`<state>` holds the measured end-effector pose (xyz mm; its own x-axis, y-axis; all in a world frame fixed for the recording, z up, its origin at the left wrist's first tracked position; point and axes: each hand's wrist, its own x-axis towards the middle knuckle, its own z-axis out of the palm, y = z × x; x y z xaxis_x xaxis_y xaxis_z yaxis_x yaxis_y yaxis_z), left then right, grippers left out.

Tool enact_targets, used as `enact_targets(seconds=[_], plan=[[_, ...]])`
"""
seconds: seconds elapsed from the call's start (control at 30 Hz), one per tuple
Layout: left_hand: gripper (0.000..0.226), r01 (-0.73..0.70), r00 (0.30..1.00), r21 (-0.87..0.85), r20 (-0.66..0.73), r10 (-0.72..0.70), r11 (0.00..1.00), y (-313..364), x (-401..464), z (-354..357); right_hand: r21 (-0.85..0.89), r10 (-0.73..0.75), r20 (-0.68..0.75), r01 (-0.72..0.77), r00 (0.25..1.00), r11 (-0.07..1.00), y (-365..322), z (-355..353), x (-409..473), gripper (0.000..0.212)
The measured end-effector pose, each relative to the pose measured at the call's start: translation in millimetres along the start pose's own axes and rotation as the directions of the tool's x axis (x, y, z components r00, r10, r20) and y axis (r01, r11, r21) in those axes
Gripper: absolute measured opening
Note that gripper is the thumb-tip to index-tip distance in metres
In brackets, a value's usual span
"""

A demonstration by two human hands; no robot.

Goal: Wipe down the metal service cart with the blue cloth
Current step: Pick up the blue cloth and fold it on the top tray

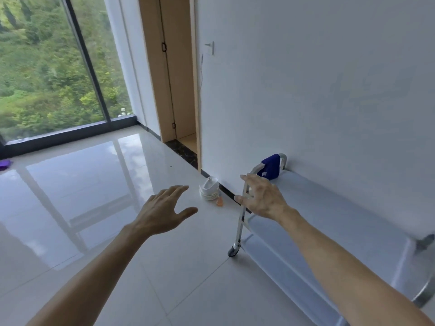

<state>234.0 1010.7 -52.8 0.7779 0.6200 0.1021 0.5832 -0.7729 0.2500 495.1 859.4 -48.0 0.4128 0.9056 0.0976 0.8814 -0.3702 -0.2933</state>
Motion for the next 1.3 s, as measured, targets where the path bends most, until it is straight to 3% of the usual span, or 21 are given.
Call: enact_targets(seconds=[0.27, 0.57, 0.97, 1.13, 1.3], plan=[[0.086, -0.158, 0.987, -0.049, 0.028, 0.159, 0.986, 0, 149, 40, 0.021, 0.139, -0.068, -0.138, 0.988, 0.99, 78, 0, 90, 0.07], [0.089, -0.194, 0.975, -0.164, 0.073, 0.208, 0.967, 30, 296, 64, 0.162, 0.275, -0.085, -0.259, 0.958, 0.952, 171, 6, 203, 0.07], [0.073, -0.268, 0.933, -0.292, 0.159, 0.323, 0.918, 70, 452, 138, 0.254, 0.44, 0.0, -0.425, 0.898, 0.869, 264, 17, 279, 0.069], [0.069, -0.254, 0.896, -0.404, 0.245, 0.371, 0.879, 77, 516, 181, 0.29, 0.51, 0.029, -0.495, 0.86, 0.819, 299, 33, 315, 0.067], [0.063, -0.119, 0.883, -0.548, 0.323, 0.341, 0.828, 84, 578, 219, 0.328, 0.593, 0.053, -0.575, 0.803, 0.749, 320, 48, 348, 0.066]])
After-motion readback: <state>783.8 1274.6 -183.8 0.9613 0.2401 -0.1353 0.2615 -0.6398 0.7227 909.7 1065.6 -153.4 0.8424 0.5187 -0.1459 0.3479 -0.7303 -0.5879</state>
